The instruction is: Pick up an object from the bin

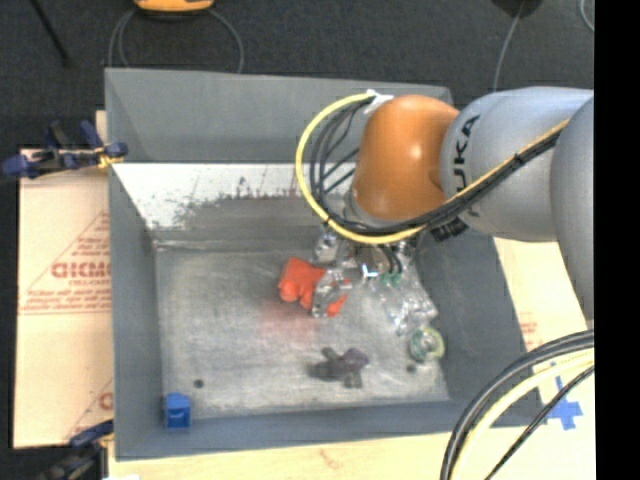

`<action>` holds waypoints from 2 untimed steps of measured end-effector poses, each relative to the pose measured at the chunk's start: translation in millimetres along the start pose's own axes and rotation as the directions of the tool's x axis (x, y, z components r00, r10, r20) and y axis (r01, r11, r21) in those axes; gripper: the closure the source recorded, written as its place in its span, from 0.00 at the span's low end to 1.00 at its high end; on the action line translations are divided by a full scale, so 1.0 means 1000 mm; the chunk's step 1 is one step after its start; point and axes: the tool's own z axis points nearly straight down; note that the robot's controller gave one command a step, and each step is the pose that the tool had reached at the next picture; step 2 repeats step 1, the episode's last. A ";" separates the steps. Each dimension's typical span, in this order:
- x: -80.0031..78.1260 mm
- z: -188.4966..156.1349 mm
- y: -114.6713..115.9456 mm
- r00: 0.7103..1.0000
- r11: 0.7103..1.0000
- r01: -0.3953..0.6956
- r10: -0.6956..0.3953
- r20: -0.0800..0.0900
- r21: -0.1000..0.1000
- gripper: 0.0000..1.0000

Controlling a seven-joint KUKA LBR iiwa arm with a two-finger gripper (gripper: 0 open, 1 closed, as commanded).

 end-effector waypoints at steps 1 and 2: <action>-0.003 -0.054 0.000 1.000 1.000 -0.004 0.004 0.002 0.001 1.00; -0.003 -0.054 0.000 1.000 1.000 -0.004 0.004 0.002 0.001 1.00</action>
Offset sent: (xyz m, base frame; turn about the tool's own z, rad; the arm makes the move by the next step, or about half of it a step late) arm 0.0000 0.0001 0.0495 0.0000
